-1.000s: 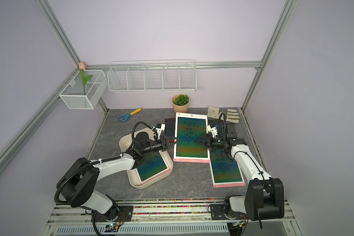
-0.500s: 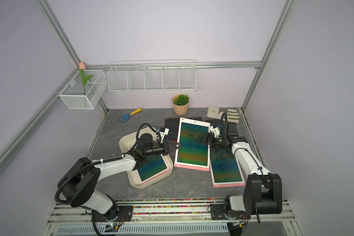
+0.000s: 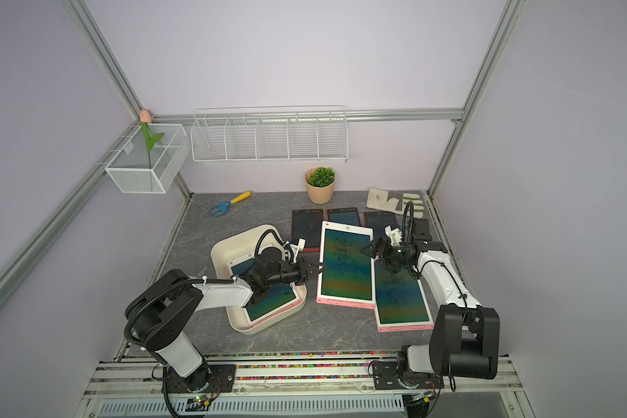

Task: Take out the writing tablet from the storage box
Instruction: Place the writing tablet at the center of the board.

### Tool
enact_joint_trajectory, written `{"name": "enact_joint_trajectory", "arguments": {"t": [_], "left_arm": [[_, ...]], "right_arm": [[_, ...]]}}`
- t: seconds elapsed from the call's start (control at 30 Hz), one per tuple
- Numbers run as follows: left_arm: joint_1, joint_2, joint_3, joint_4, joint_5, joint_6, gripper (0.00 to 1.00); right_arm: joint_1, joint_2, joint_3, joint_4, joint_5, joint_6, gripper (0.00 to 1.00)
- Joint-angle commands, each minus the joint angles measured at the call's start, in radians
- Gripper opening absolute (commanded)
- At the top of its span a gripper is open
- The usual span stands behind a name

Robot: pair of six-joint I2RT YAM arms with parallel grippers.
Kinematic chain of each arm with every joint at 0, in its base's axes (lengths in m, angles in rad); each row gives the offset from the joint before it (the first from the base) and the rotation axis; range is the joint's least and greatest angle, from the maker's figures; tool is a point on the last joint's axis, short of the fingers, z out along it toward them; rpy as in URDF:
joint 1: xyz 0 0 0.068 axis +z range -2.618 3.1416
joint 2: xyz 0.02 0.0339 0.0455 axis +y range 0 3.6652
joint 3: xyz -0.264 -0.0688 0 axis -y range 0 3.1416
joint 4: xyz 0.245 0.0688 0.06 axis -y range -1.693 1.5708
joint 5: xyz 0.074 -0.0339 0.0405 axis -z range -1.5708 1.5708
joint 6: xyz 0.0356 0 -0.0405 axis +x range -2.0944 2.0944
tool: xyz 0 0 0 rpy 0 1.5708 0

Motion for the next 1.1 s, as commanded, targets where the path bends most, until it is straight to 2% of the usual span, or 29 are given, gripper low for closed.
{"name": "enact_joint_trajectory", "arguments": {"t": [0.0, 0.1, 0.17, 0.37, 0.6, 0.97, 1.07], "left_arm": [[-0.008, 0.004, -0.039, -0.063, -0.109, -0.019, 0.0], [-0.014, -0.024, -0.052, -0.162, -0.177, -0.015, 0.0], [-0.015, -0.025, -0.041, -0.21, -0.166, -0.004, 0.0], [-0.019, 0.027, -0.066, -0.116, -0.148, -0.058, 0.0], [-0.023, -0.007, -0.088, -0.195, -0.156, -0.055, 0.0], [-0.051, -0.052, -0.141, -0.325, -0.168, -0.056, 0.0], [-0.064, -0.087, -0.165, -0.374, -0.203, -0.059, 0.0]], "right_arm": [[0.002, -0.024, 0.01, -0.037, 0.035, -0.056, 0.85], [0.001, -0.032, 0.01, -0.044, 0.062, -0.062, 0.85], [0.001, -0.037, 0.006, -0.04, 0.056, -0.065, 0.85], [0.001, -0.043, -0.002, -0.026, 0.026, -0.064, 0.85], [0.005, -0.032, -0.011, -0.013, 0.015, -0.067, 0.86], [0.085, -0.024, 0.008, -0.009, 0.026, -0.059, 0.86], [0.116, -0.025, 0.013, -0.006, 0.037, -0.053, 0.86]]}}
